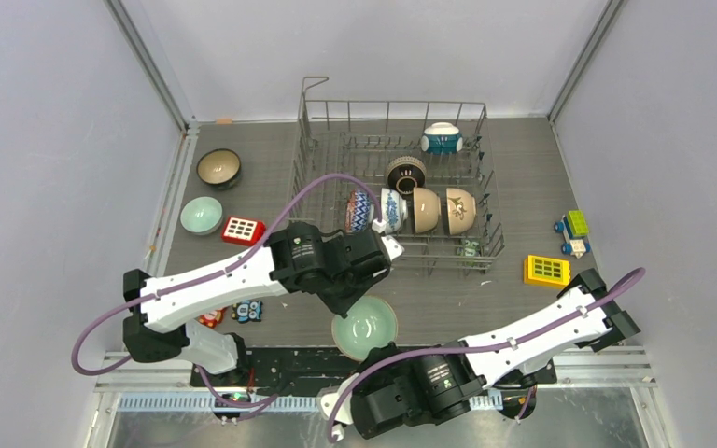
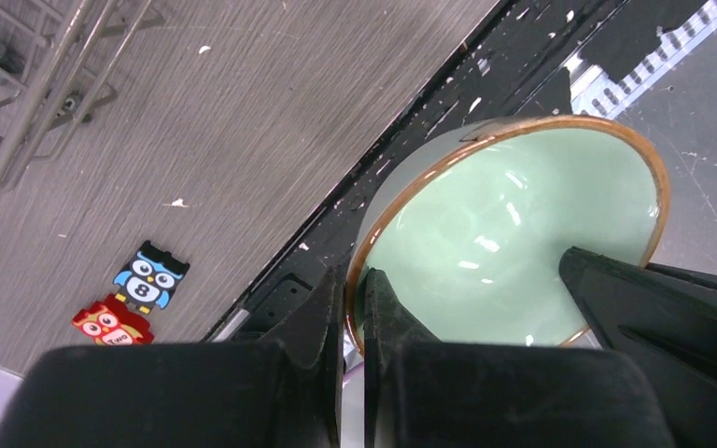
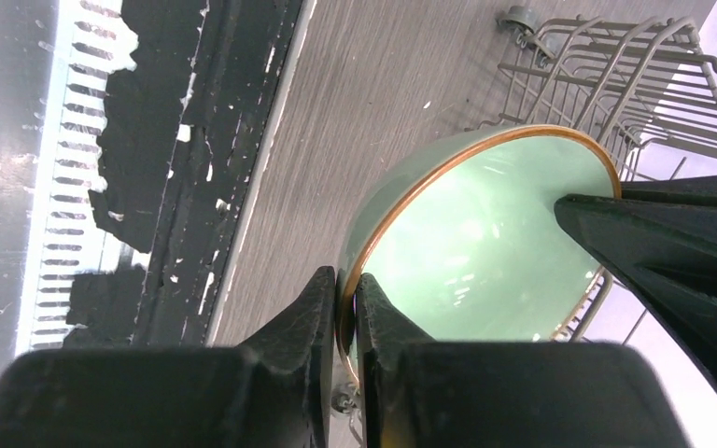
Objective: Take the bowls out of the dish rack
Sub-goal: Place the bowl at the center of the board.
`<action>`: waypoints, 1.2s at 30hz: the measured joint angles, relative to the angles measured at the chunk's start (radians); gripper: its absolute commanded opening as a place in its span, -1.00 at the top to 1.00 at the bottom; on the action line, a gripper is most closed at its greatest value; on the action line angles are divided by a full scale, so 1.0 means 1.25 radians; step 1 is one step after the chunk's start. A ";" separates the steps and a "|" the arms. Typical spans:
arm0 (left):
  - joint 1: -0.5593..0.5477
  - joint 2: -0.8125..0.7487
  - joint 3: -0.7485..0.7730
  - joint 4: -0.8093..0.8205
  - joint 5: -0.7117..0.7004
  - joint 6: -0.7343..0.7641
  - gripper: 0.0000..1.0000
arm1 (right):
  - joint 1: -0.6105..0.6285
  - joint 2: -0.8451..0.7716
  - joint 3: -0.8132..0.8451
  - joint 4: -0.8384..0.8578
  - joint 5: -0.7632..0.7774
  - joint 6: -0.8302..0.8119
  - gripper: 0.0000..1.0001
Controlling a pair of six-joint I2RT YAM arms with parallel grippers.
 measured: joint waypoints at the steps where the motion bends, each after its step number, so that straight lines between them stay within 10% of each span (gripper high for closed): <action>1: 0.000 -0.001 0.000 0.002 -0.002 -0.002 0.99 | 0.000 0.000 0.000 0.001 -0.002 0.002 0.47; 25: -0.008 -0.028 -0.070 0.069 -0.024 -0.047 1.00 | -0.004 -0.056 -0.002 0.056 0.023 0.071 -0.50; 36: -0.002 -0.039 -0.105 0.098 -0.056 -0.099 1.00 | -0.005 -0.088 -0.003 0.081 0.028 0.099 -0.56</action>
